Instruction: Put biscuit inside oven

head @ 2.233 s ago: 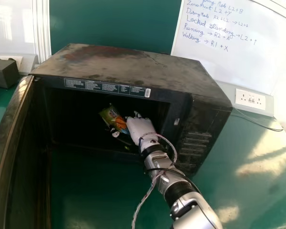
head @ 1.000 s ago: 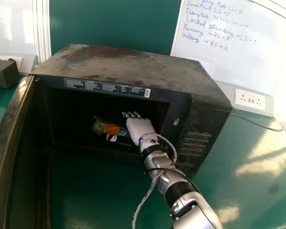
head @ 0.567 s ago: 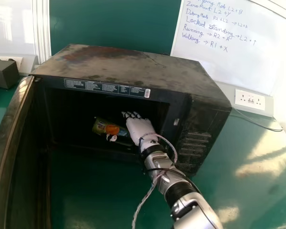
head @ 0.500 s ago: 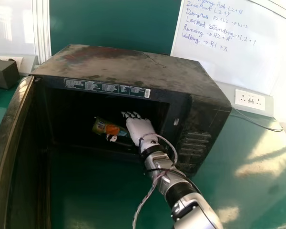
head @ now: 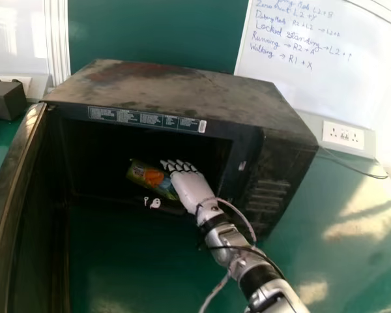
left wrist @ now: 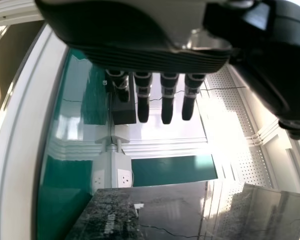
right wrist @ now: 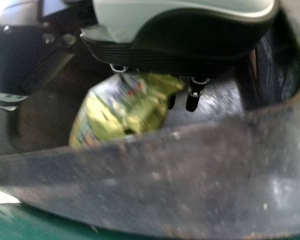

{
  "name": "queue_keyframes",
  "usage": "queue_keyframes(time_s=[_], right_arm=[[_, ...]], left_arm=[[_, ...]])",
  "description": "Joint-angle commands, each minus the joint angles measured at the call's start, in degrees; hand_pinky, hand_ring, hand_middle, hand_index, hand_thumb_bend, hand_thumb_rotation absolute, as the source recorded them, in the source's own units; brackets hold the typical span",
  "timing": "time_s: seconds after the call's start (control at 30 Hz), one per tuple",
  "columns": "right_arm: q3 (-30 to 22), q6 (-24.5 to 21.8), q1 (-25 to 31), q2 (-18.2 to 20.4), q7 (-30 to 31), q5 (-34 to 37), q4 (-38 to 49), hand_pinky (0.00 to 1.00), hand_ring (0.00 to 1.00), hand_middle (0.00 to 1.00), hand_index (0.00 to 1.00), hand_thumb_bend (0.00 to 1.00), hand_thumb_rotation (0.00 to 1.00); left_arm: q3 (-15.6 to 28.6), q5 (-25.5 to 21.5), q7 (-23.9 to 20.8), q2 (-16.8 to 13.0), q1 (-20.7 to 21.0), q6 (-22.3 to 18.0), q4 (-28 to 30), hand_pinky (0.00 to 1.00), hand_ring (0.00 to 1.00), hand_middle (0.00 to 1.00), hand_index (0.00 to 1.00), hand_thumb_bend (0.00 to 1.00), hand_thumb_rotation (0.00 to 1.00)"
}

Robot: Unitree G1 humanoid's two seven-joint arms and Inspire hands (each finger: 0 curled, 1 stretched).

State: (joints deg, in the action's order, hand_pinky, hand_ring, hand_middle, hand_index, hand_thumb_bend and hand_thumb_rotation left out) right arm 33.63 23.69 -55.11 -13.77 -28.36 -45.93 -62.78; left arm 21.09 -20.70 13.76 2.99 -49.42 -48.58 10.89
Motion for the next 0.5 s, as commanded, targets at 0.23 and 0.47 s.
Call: queue_keyframes(time_s=[0.23,0.47], right_arm=[[-4.5,2.5,12.0,-10.4,2.2,1.0,21.4,1.0,1.0,1.0,1.0,1.0,1.0],[-8.0,2.0,19.4,-13.6,5.1,0.6,34.2,1.0,1.0,1.0,1.0,1.0,1.0]], left_arm=[[-0.1,-0.7,0.5,-0.1,0.4,-0.1,-0.9,0.92,0.88,0.91,0.9,1.0,0.92],[0.1,-1.0,0.8,-0.3,0.5,0.3,-1.0,0.9,0.87,0.89,0.88,1.0,0.92]])
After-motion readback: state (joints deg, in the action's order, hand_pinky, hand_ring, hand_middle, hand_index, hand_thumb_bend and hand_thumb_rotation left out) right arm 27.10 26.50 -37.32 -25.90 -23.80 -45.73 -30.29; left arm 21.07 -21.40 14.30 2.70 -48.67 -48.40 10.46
